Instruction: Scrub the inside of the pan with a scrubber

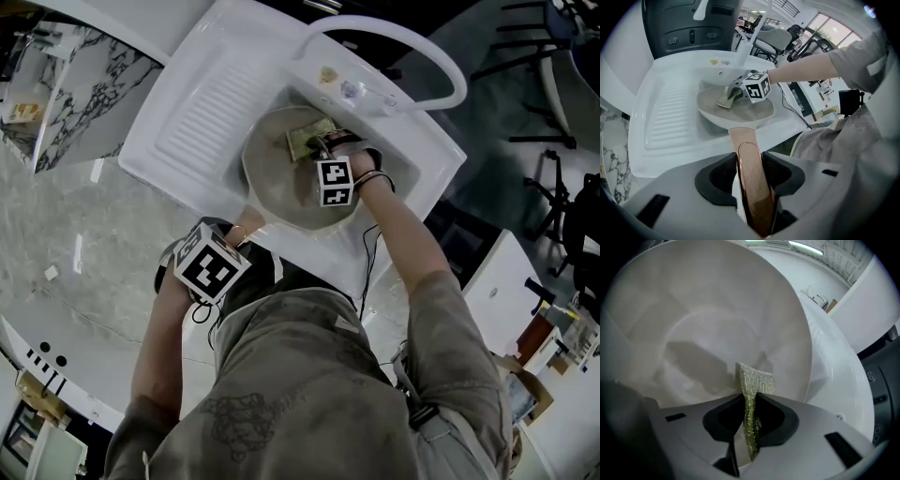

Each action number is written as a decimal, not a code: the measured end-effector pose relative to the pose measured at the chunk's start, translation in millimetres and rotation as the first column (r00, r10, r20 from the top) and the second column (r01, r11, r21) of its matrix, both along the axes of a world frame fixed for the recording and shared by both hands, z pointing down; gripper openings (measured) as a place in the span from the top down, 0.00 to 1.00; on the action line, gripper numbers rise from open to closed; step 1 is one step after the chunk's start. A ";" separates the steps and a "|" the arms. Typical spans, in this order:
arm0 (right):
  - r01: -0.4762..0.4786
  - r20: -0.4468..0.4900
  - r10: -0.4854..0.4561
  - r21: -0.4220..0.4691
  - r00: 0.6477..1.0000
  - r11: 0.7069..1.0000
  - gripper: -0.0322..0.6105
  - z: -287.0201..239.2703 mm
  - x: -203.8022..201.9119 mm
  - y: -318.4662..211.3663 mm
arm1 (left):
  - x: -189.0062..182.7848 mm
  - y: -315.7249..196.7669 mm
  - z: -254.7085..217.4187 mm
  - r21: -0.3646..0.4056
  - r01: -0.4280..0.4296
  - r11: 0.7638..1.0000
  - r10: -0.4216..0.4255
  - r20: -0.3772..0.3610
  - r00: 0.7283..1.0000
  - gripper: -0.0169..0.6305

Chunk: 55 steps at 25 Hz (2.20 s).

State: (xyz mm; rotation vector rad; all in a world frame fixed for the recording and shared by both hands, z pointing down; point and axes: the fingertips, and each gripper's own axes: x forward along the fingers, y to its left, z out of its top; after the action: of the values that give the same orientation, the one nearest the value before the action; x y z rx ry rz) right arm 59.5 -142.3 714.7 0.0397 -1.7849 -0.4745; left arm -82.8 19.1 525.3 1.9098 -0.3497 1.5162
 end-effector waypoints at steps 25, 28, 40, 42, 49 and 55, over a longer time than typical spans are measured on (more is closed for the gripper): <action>-0.427 -0.269 0.365 -0.767 0.891 0.478 0.83 -54.3 21.2 127.3 | 0.1 -1.5 0.7 0.014 -0.045 0.999 0.045 0.014 0.999 0.69; -0.412 -0.253 0.402 -0.828 0.880 0.380 0.83 -67.5 8.7 137.8 | 0.5 -1.7 0.7 0.014 -0.047 0.999 0.047 0.014 0.999 0.69; -0.207 -0.116 0.694 -0.977 0.711 0.049 0.84 -126.8 -69.2 120.7 | 2.9 -4.4 -2.7 0.074 -0.042 0.996 0.043 -0.003 0.999 0.68; -0.177 -0.063 0.766 -0.982 0.640 0.067 0.84 -139.5 -78.1 104.0 | 3.3 -5.8 -6.1 0.106 -0.040 0.994 0.041 -0.008 0.999 0.68; -0.219 0.180 0.896 -0.933 0.406 0.286 0.83 -191.9 -86.7 59.6 | -0.1 -15.2 -33.0 0.233 -0.030 0.972 0.041 -0.041 0.998 0.68; -0.264 0.383 0.887 -0.855 0.260 0.446 0.84 -263.5 -85.9 48.1 | -1.7 -26.9 -84.6 0.342 0.025 0.939 0.016 -0.116 0.993 0.70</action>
State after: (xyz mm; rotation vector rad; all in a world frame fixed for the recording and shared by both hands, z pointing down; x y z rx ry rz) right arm -26.5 -94.2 451.1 0.5979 -2.5355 1.0389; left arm -84.6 -7.8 440.7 2.2542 -0.5980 1.4010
